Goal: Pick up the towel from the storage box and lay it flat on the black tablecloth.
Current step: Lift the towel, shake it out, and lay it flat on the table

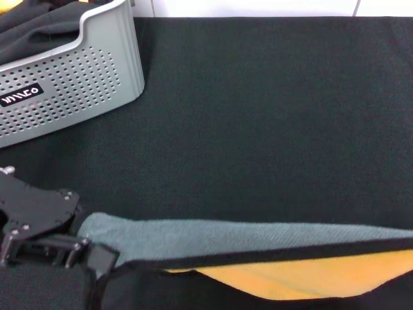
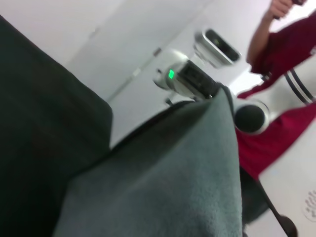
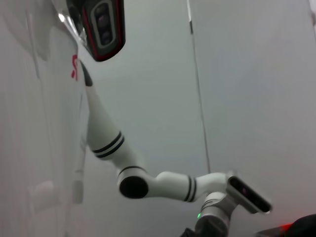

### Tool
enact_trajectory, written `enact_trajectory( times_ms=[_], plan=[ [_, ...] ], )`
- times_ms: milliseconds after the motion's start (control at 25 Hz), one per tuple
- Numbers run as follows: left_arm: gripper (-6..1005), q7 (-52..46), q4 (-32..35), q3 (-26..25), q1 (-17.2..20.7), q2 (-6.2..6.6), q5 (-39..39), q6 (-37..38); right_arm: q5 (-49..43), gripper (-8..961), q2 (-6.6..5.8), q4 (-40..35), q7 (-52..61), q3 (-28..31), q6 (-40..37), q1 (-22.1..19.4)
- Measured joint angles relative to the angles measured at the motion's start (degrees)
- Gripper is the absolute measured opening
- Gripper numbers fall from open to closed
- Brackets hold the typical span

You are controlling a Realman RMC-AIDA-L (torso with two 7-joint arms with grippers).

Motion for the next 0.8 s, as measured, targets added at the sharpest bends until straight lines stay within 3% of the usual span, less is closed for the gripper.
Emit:
enact_trajectory(
  times_ms=[280,520,800],
  plan=[
    [8,-0.08,4.66,6.28,0.51,2.93,-5.84,0.23,-1.43,5,-0.29,-0.96,2.04,-2.93,-0.21,1.34],
    [8,0.21,8.13,12.12,0.84,5.40,-11.36,0.32,-1.56,6,-0.25,-6.30,5.59,-6.11,-0.25,1.10],
    [7,-0.52,12.94,16.59,1.79,9.53,-16.92,0.46,0.05,6,-0.15,-11.17,10.30,-8.99,-0.27,0.93]
  ],
)
